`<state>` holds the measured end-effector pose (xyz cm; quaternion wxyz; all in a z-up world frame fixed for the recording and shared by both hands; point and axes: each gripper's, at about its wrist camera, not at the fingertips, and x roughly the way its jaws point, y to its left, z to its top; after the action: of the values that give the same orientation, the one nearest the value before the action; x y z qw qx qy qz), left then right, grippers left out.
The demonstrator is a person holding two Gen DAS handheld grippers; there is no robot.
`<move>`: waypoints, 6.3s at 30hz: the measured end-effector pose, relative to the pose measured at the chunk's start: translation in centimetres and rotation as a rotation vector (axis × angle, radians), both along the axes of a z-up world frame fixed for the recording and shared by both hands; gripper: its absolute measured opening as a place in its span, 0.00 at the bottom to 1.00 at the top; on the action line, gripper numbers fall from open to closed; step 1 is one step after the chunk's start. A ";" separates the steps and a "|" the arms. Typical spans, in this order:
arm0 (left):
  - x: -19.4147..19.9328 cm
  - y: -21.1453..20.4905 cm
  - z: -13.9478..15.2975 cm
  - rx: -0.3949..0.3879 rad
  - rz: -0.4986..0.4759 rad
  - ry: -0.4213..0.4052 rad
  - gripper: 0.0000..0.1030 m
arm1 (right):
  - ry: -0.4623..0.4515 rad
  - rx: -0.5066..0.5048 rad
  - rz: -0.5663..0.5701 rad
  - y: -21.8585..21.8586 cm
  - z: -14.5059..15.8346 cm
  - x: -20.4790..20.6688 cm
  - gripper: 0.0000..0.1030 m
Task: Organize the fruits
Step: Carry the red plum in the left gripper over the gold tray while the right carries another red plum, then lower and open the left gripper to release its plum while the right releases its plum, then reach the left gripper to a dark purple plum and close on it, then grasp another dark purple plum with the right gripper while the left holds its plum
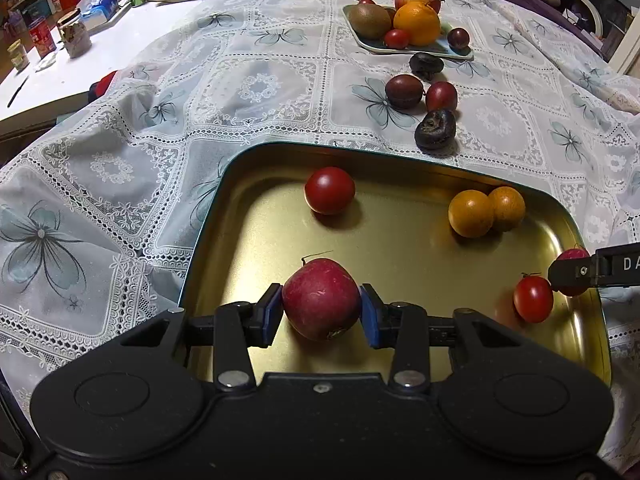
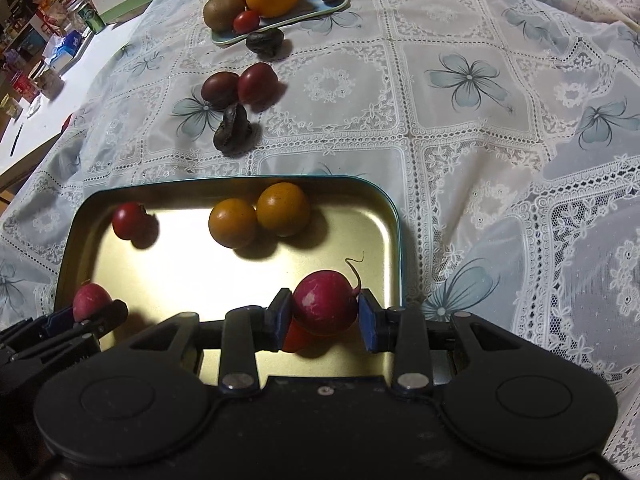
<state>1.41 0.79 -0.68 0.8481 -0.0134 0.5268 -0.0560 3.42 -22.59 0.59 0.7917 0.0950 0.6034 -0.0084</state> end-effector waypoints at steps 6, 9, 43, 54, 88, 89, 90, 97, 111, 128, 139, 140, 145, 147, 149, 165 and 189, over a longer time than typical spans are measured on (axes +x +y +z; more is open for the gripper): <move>-0.2 0.1 0.4 -0.012 -0.005 -0.017 0.48 | 0.002 0.001 -0.004 0.2 0.0 0.0 0.35; -0.4 -0.1 0.8 -0.004 -0.012 -0.036 0.48 | 0.003 0.002 -0.010 0.1 -0.1 0.1 0.35; -0.5 -0.5 0.0 -0.028 -0.025 0.008 0.49 | 0.047 0.022 -0.026 -0.1 -0.5 0.2 0.40; -0.2 -0.4 0.8 -0.024 -0.042 0.007 0.49 | 0.051 0.030 -0.017 0.0 0.0 0.2 0.40; 10.4 -6.6 2.9 0.057 -0.133 -0.085 0.49 | 0.042 0.070 -0.098 -2.5 3.8 6.3 0.41; 10.9 -6.9 2.6 0.060 -0.134 -0.083 0.49 | 0.046 0.075 -0.107 -2.6 3.7 6.2 0.41; 11.5 -7.3 2.3 0.062 -0.133 -0.079 0.49 | 0.052 0.076 -0.111 -2.8 3.4 6.2 0.41; 13.4 -8.4 0.9 -0.048 -0.138 -0.039 0.48 | 0.080 0.066 -0.101 -3.0 2.2 5.7 0.42; 15.2 -11.5 -2.8 -0.006 -0.195 0.027 0.51 | 0.085 0.060 -0.093 -2.6 1.6 5.7 0.42; 15.1 -9.3 -1.7 0.011 -0.110 0.011 0.31 | 0.094 0.059 -0.107 -2.2 0.6 6.1 0.42; 16.3 -8.5 -2.6 0.009 -0.129 0.059 0.42 | 0.125 0.043 -0.099 -1.5 -0.4 6.9 0.42; 16.4 -8.6 -2.8 0.014 -0.130 0.060 0.42 | 0.124 0.042 -0.094 -1.5 -0.4 6.9 0.42; 16.5 -9.1 -2.9 0.022 -0.135 0.051 0.32 | 0.113 0.036 -0.097 -1.6 -0.4 7.0 0.42; 16.4 -8.9 -2.8 0.011 -0.125 0.047 0.31 | 0.111 0.034 -0.103 -1.8 -0.4 7.2 0.42; 16.4 -8.6 -2.6 0.013 -0.118 0.045 0.31 | 0.103 0.031 -0.110 -2.0 -0.5 7.6 0.42; 15.4 -4.6 0.6 0.060 -0.062 0.006 0.31 | 0.050 -0.004 -0.118 -0.5 -1.2 16.4 0.42; 13.1 1.3 2.2 0.029 -0.004 -0.028 0.31 | -0.038 -0.049 -0.089 5.0 -4.2 27.8 0.46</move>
<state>14.49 2.09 1.54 0.8553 0.0008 0.5157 -0.0504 31.19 -17.59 -3.58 0.8039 0.1024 0.5831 -0.0563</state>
